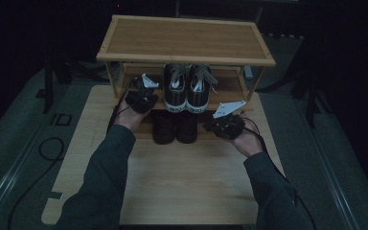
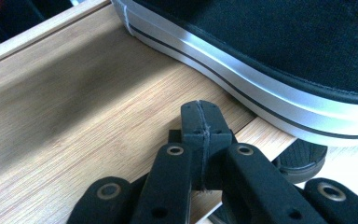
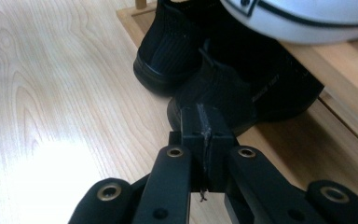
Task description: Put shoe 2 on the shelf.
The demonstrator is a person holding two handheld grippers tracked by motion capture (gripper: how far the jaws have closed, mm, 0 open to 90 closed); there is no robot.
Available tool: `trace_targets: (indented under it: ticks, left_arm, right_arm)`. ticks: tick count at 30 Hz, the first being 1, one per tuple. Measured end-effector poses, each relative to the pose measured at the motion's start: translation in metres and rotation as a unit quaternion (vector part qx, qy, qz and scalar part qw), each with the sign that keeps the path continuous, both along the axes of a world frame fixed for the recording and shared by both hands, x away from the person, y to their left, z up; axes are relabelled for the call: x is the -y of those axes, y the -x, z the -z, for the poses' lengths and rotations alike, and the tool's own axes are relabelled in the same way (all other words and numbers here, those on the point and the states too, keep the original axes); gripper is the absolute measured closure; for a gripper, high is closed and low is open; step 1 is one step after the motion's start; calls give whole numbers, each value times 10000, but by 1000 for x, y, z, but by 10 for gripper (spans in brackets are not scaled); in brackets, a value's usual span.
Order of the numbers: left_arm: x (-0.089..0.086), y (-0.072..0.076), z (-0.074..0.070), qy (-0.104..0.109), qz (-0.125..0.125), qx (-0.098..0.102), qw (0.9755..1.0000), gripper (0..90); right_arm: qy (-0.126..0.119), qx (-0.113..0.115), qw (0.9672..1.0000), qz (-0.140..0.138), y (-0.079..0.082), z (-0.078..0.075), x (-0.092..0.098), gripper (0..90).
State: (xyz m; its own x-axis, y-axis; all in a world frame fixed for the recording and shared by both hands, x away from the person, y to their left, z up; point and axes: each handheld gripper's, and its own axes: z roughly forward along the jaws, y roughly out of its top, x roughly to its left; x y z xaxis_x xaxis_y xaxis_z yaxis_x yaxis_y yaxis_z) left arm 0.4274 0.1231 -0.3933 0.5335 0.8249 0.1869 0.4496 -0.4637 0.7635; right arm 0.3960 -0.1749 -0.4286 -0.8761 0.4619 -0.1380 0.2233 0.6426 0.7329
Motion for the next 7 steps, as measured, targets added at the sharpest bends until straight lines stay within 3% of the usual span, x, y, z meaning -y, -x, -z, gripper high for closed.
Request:
trace_targets:
  ticks: [7]
  left_arm:
    - [-2, 1, -2, -13, -92, 57, 9999, 900]
  right_arm:
    - [-30, -124, 9999, 77, 2, 7, 10, 894]
